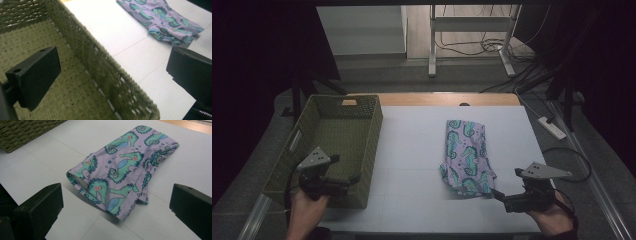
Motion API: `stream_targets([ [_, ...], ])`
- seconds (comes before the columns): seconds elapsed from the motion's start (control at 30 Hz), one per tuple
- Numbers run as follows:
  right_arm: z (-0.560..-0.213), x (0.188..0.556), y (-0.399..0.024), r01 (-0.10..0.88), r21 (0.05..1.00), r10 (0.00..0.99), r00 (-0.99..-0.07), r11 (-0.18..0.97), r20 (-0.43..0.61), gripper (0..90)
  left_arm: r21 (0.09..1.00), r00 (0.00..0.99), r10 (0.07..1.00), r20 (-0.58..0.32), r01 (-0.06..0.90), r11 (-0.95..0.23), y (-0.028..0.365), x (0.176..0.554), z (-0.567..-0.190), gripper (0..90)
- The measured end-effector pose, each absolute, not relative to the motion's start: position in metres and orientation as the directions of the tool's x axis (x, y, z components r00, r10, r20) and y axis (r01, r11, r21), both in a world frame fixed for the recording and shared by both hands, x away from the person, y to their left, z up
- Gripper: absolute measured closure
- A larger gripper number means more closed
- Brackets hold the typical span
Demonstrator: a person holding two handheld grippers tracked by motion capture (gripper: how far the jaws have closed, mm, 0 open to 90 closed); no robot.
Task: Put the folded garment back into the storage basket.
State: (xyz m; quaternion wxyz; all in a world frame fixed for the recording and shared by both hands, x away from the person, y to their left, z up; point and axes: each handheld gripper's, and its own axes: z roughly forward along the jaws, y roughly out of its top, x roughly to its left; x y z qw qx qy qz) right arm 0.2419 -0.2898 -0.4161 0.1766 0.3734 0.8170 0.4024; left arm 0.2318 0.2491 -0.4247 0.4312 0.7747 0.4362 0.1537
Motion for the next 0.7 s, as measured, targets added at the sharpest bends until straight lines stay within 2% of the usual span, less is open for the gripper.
stream_targets([
  [0.23, -0.416, 0.245, -0.287, 0.456, 0.788, 0.745, -0.667, 0.414, -0.005, 0.0, 0.792, 0.613, 0.775, -0.154, 0.545, -0.274, 0.243, 0.249, -0.421, 0.0],
  [0.7, -0.419, 0.251, -0.281, 0.45, 0.783, 0.726, -0.687, 0.429, -0.003, 0.0, 0.791, 0.618, 0.769, -0.164, 0.548, -0.272, 0.227, 0.274, -0.417, 0.0],
])
